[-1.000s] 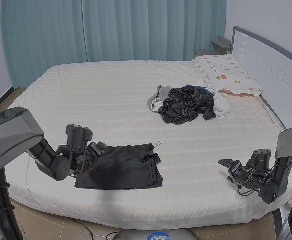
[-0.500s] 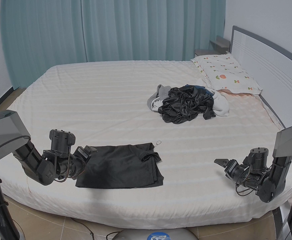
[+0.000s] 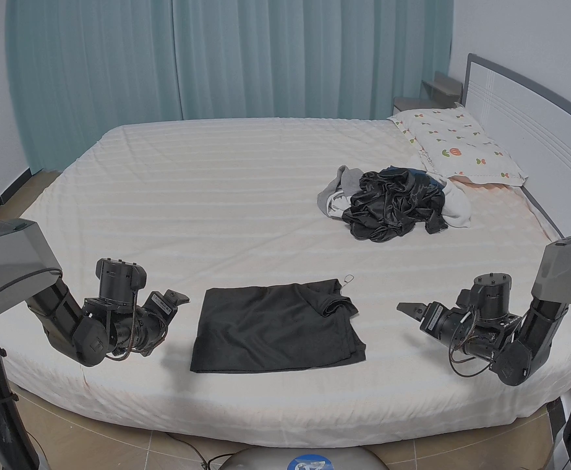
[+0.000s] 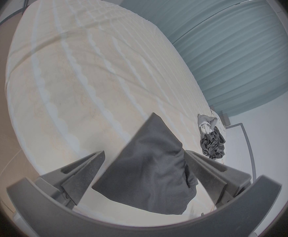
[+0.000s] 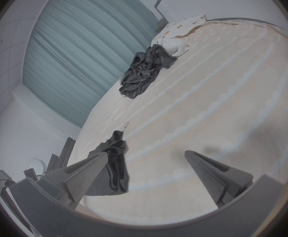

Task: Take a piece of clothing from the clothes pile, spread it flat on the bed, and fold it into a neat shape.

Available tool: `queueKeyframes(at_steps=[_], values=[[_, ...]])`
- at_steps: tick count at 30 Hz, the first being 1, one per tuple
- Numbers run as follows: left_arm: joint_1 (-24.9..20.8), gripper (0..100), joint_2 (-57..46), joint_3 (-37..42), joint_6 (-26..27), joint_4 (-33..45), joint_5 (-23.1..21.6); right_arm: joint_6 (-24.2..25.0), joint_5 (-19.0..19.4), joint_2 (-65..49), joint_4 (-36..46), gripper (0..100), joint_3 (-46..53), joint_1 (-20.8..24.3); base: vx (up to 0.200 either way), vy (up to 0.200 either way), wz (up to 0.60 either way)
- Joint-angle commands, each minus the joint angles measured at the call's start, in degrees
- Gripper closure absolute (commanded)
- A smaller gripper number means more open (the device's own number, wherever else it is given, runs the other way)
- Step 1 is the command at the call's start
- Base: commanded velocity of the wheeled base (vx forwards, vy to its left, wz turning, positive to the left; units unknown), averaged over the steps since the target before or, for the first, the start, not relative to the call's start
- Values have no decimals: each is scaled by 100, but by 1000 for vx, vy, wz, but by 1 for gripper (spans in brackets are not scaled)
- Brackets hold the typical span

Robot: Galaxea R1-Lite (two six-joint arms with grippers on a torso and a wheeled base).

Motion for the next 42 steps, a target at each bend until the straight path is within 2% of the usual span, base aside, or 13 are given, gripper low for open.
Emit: queueKeyframes(at_steps=[1, 4, 7, 9, 16, 34, 35, 38, 42], values=[[6, 0, 69, 46, -37, -7, -1, -268, -42, 24, 411, 0, -591, 287, 0, 200, 0], [6, 0, 140, 64, -37, -16, -1, -637, -42, 156, 771, 0, -933, 304, 0, 200, 0], [-3, 0, 219, 64, -37, -16, -1, -1138, -33, 288, 991, 0, -1127, 331, 0, 0, 0], [-3, 0, 298, 64, -37, -78, 8, -1296, -42, 384, 1105, 0, -1311, 357, 0, 0, 0], [-12, 0, 421, 196, -20, -377, 16, -1278, -7, 560, 1448, 0, -1768, 515, 0, 0, 0], [-21, 0, 509, 187, -11, -403, 25, -1024, -112, 1202, 1466, 0, -2419, 682, 0, 0, 0], [-21, 0, 509, 187, -11, -412, 25, -1024, -191, 1325, 1448, 100, -2550, 656, 0, 0, 0], [-21, 0, 509, 196, -29, -403, 25, -1024, -481, 1483, 1457, 100, -2823, 595, 0, 0, 0], [-30, 0, 526, 196, -29, -403, 34, -1024, -604, 1483, 1466, 100, -2990, 436, 0, 0, 0]])
